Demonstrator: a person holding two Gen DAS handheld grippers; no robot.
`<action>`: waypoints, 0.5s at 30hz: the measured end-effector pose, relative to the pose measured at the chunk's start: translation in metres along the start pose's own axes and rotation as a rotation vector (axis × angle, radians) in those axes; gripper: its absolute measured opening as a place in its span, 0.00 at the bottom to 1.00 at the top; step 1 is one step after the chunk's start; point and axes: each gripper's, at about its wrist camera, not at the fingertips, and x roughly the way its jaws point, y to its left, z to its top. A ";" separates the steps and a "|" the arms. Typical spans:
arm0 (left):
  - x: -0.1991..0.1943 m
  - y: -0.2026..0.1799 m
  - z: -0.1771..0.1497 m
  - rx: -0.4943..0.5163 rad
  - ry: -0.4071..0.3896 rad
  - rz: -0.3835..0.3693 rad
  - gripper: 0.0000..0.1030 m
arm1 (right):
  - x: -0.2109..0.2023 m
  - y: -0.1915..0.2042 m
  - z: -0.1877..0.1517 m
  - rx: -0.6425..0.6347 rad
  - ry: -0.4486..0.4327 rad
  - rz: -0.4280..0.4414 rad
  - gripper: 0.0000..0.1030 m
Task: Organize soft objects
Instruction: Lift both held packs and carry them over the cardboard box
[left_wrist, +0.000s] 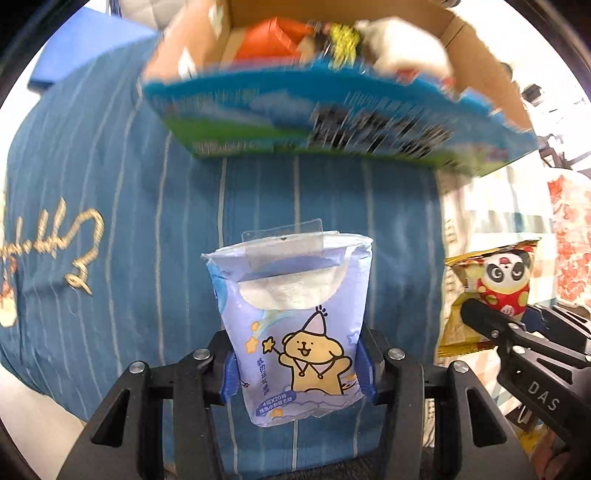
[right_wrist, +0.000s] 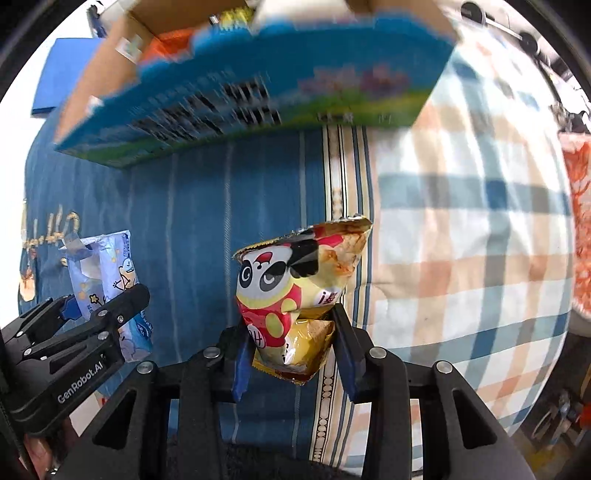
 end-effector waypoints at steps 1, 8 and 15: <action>-0.011 0.002 0.001 0.008 -0.016 -0.001 0.46 | -0.007 0.001 0.000 -0.002 -0.012 0.008 0.39; -0.077 -0.005 0.008 0.038 -0.130 -0.024 0.46 | -0.073 0.005 -0.002 -0.021 -0.111 0.050 0.39; -0.122 -0.006 0.015 0.047 -0.207 -0.065 0.46 | -0.133 0.008 -0.007 -0.031 -0.201 0.074 0.39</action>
